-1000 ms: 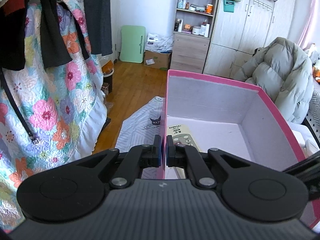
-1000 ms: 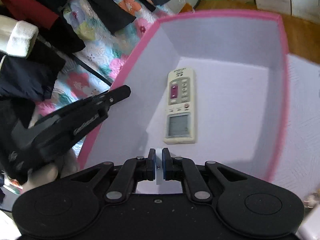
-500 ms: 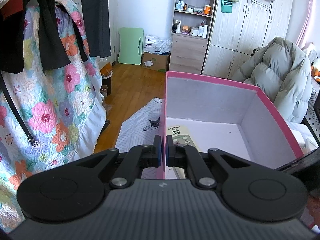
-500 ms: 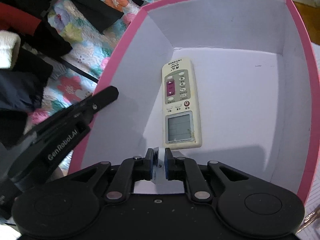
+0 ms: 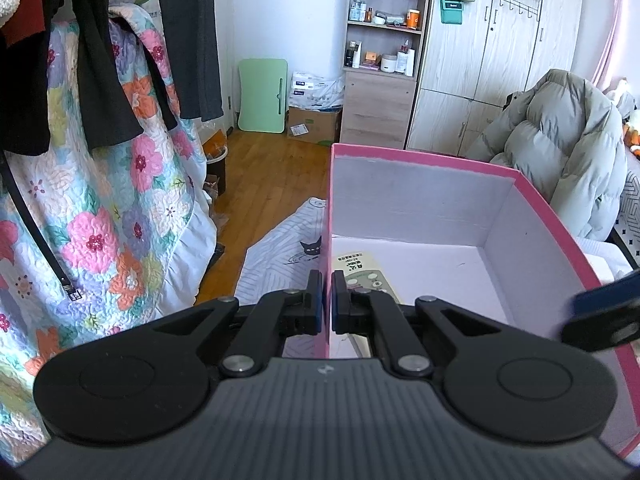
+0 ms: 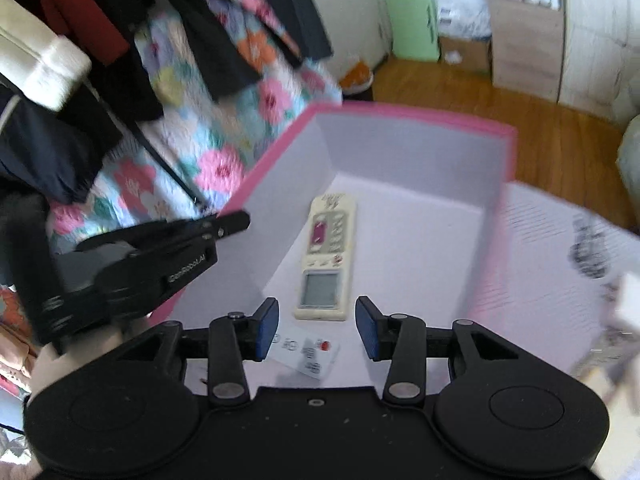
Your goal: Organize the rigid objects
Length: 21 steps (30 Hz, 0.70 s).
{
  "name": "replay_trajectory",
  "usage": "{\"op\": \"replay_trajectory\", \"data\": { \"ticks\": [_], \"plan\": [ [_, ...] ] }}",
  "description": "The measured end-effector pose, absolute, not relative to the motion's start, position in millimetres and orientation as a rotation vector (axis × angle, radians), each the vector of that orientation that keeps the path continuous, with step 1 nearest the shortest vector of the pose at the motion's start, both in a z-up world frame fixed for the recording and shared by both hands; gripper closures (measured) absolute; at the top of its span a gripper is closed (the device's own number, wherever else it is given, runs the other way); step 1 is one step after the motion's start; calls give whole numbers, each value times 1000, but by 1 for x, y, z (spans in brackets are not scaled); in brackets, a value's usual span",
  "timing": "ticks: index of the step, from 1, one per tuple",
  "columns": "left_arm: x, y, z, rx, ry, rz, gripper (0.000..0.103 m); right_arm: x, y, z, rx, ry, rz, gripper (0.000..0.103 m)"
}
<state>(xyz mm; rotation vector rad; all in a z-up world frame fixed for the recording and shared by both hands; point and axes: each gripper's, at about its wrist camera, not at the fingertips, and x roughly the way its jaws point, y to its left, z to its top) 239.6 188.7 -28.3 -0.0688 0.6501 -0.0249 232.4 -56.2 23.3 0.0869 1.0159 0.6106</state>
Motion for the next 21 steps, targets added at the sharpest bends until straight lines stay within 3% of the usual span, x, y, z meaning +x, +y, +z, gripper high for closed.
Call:
{"op": "replay_trajectory", "data": {
  "ticks": [5,12,21],
  "plan": [
    [239,188,-28,-64,646,-27,100,211,-121,39,149,982,520,54],
    [239,190,-27,-52,643,-27,100,189,-193,15,201,1024,329,54],
    [239,185,-27,-26,644,-20,100,182,-235,-28,167,1054,152,41]
  ]
}}
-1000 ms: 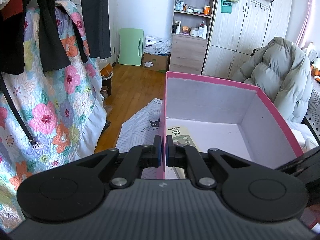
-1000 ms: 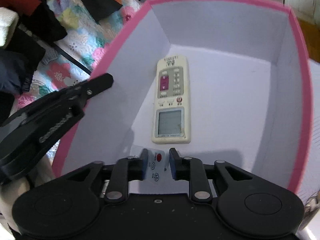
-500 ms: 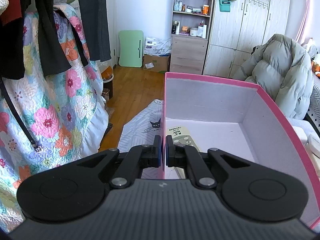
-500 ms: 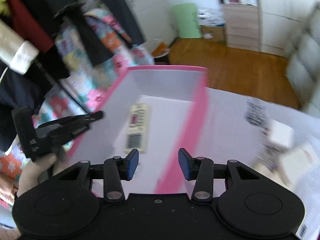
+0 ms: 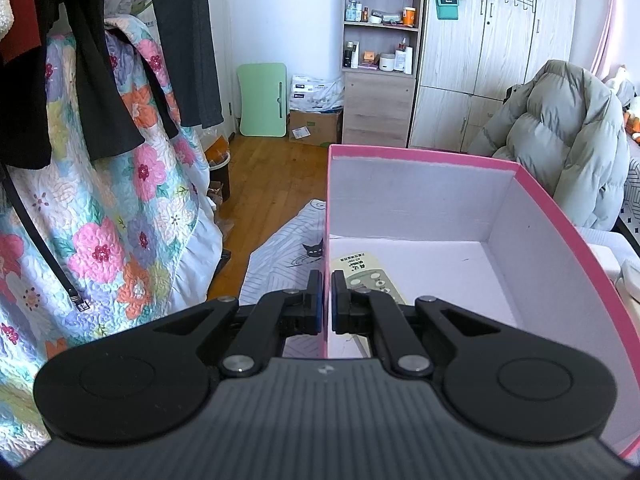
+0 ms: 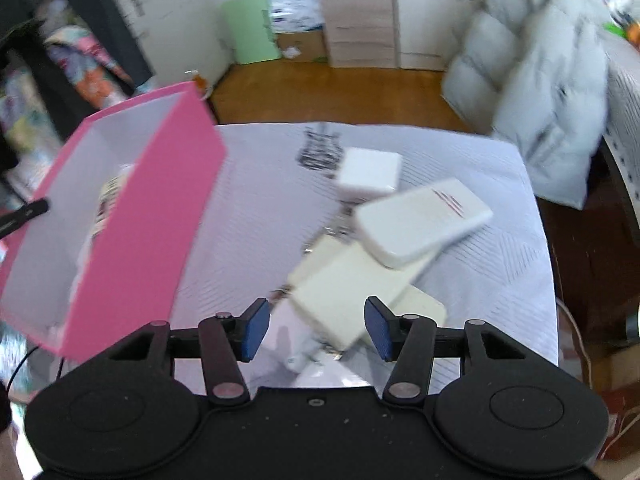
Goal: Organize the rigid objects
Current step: 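Grasp the white power bank with red text using the right gripper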
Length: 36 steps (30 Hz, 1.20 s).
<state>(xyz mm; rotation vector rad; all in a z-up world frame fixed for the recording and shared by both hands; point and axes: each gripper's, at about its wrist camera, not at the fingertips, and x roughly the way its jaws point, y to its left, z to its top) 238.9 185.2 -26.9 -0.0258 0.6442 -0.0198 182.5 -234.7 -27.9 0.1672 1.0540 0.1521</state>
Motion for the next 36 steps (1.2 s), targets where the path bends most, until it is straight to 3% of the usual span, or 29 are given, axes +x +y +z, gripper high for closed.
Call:
{"op": "replay_trajectory", "data": {
  "ticks": [2,12,16,26,31,36],
  "plan": [
    [239,185,-27,-22,645,-19,100,188,-245,-36,245,1063,141,36],
    [239,184,-28,-10,646,-19,100,225,-301,-60,543,1034,-9,34],
    [239,184,-27,-6,647,-20,100,246,-315,-78,640,1071,-49,29],
    [239,183,-27,-7,647,-20,100,273,-310,-94,590,1071,-116,18],
    [240,182,-26,-3,647,-20,100,276,-314,-95,568,1050,-127,19],
    [240,181,-24,-1,647,-20,100,267,-326,-96,642,1017,-130,27]
  ]
}}
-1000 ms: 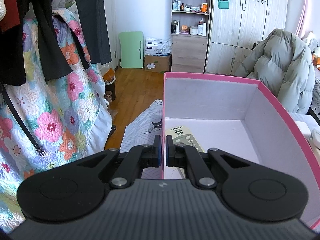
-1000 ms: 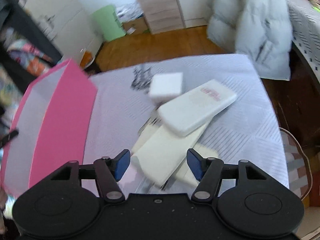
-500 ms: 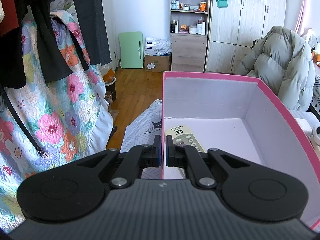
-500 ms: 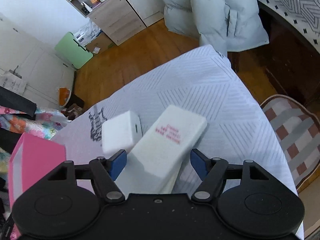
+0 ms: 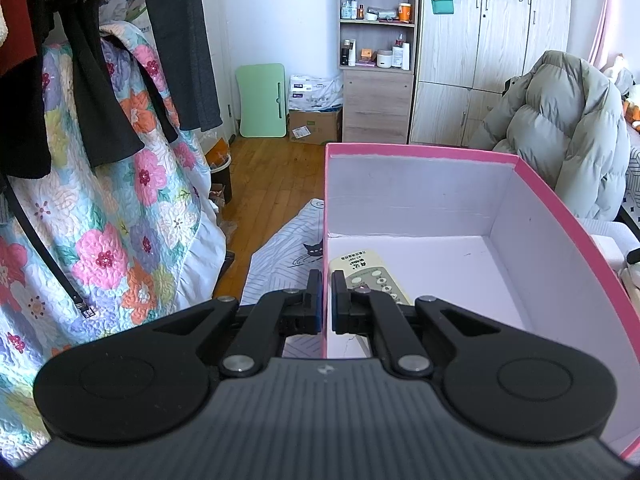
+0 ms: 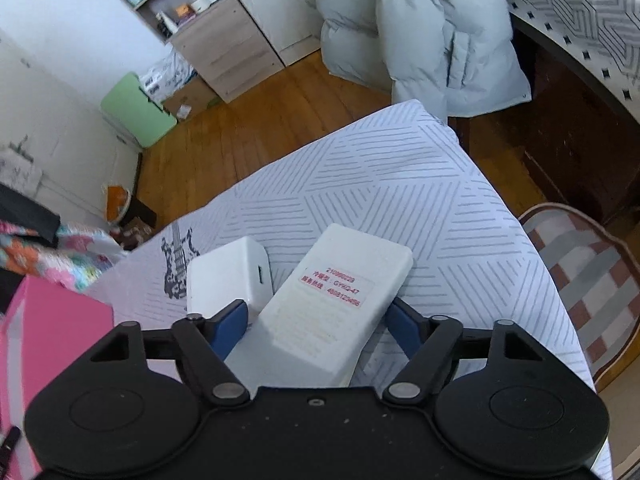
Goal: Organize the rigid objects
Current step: 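Grasp the white power bank with red text using the right gripper, then carry the power bank into the pink box and open the right gripper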
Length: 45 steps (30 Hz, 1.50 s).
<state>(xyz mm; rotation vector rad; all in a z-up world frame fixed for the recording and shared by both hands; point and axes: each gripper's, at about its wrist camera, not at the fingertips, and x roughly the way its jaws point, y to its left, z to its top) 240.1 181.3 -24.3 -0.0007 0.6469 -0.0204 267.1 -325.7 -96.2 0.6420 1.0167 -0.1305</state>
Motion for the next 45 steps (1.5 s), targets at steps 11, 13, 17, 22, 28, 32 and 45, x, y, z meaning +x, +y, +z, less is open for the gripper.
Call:
{"op": "replay_trajectory", "data": {
  "ticks": [11,13,17,22,28,32,45],
  "plan": [
    [240,180,-24,3,647,-20,100,246,-323,-84,605,975,-101,55],
    [240,181,-24,4,647,-20,100,239,-325,-75,585,928,-91,68],
    [240,182,-24,-2,648,-21,100,231,-326,-64,569,908,-53,81],
    [241,184,-23,-1,648,-20,100,218,-309,-47,482,853,14,83],
    [241,183,-24,0,648,-20,100,204,-268,-12,354,787,140,83],
    [241,183,-24,1,648,-20,100,195,-226,21,266,723,323,83],
    [239,184,-26,-16,646,-16,100,218,-54,13,-208,762,868,83]
  ]
}}
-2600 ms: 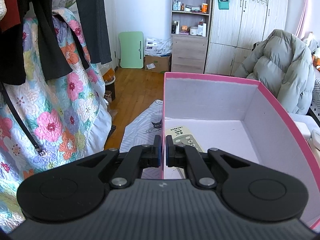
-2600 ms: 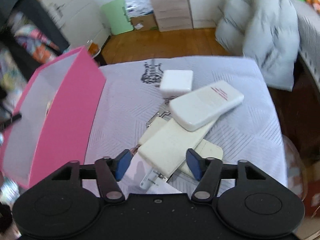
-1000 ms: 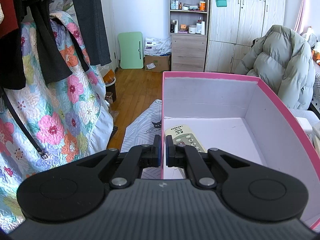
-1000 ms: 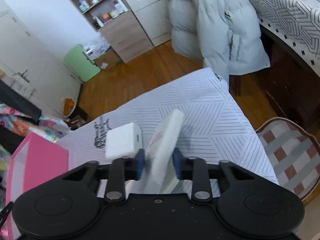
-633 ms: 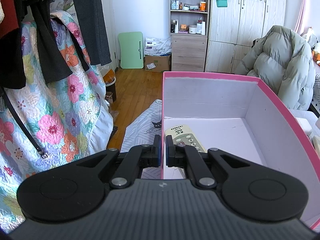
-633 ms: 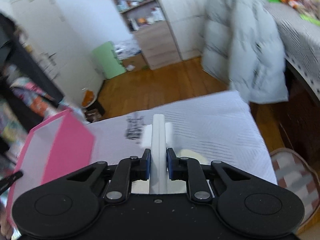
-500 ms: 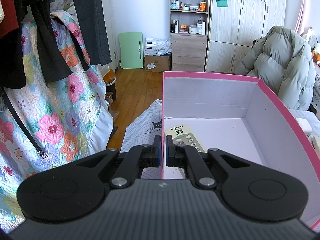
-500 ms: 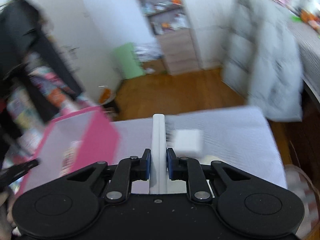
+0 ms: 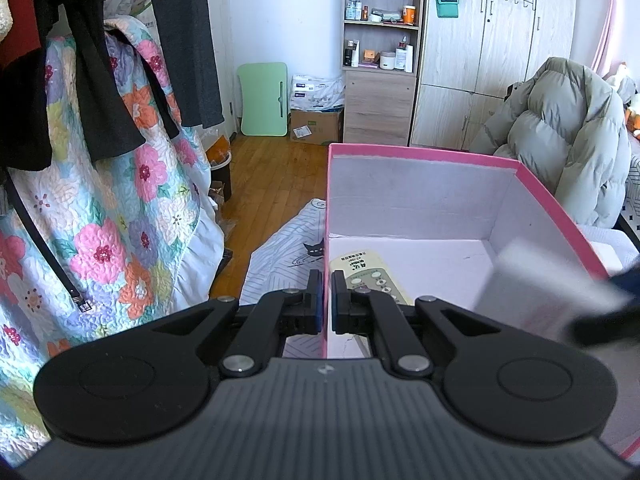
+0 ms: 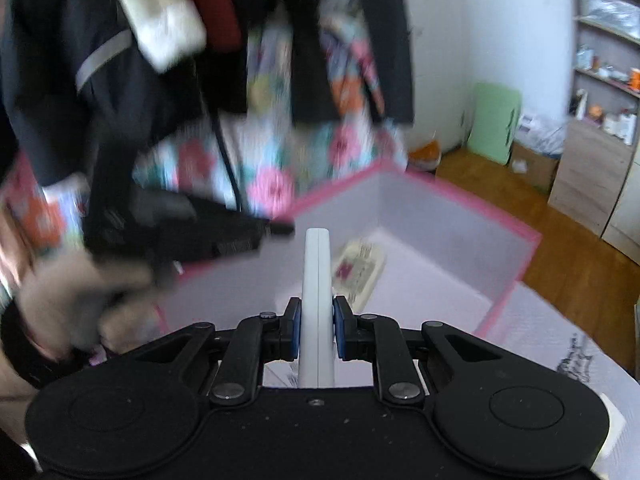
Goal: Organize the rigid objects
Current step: 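Carry the power bank into the pink box and open the right gripper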
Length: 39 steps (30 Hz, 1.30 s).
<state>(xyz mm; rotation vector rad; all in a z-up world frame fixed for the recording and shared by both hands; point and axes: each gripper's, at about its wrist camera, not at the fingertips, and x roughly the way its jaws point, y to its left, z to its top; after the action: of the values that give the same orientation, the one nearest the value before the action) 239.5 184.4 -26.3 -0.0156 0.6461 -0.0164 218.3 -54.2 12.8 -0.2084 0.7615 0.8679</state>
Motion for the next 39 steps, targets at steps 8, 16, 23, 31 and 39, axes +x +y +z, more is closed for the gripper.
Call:
{"op": "replay_trajectory", "data": {
  "ticks": [8,16,23,31,39],
  "plan": [
    [240,189,-28,-44,643,-22,100,221,-8,-18,-554,753,935,83],
    [240,189,-28,-57,642,-26,100,213,13,-19,-739,681,1082,83],
    [240,189,-29,-57,643,-25,100,201,26,-23,-910,593,1197,84],
    [240,190,-29,-50,643,-24,100,213,15,-12,-744,684,1330,80],
    [239,188,-31,-43,648,-21,100,226,-5,-14,-497,913,1317,78]
  ]
}}
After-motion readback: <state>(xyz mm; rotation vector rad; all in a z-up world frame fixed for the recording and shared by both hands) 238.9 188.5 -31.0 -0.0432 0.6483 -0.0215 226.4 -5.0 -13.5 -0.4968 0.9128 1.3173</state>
